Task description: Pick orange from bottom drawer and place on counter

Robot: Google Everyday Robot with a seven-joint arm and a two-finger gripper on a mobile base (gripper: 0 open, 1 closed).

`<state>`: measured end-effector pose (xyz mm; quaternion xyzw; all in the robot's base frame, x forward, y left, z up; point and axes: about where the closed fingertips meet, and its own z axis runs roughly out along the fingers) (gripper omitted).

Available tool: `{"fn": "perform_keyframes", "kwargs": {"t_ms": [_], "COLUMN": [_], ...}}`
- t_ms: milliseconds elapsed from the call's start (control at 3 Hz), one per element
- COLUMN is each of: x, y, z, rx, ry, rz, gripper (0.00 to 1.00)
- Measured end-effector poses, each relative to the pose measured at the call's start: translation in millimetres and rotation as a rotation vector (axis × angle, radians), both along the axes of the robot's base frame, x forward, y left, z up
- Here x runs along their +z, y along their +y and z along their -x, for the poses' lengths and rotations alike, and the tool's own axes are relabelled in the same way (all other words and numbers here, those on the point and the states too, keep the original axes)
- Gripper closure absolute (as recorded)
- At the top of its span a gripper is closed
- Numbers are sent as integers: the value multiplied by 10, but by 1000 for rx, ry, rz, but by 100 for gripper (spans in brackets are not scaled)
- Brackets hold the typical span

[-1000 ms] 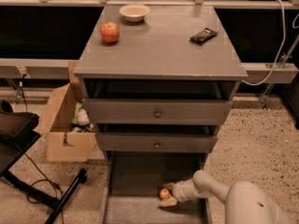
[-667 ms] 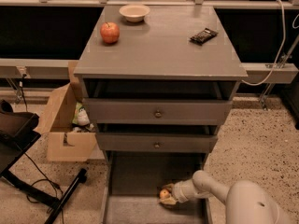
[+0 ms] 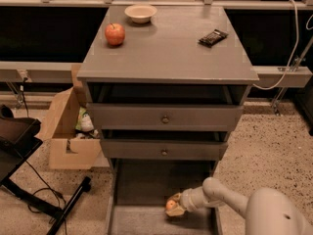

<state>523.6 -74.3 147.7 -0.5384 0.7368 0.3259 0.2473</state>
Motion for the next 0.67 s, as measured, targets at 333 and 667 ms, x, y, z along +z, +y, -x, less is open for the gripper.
{"fn": "perform_keyframes", "kwargs": {"t_ms": [333,667], "x": [1076,2264], "y": [-96,-61], "z": [-274,-196], "rx": [-132,-195], "ry": [-90,-105], "rz": [-74,-158], "gripper": [100,100]}}
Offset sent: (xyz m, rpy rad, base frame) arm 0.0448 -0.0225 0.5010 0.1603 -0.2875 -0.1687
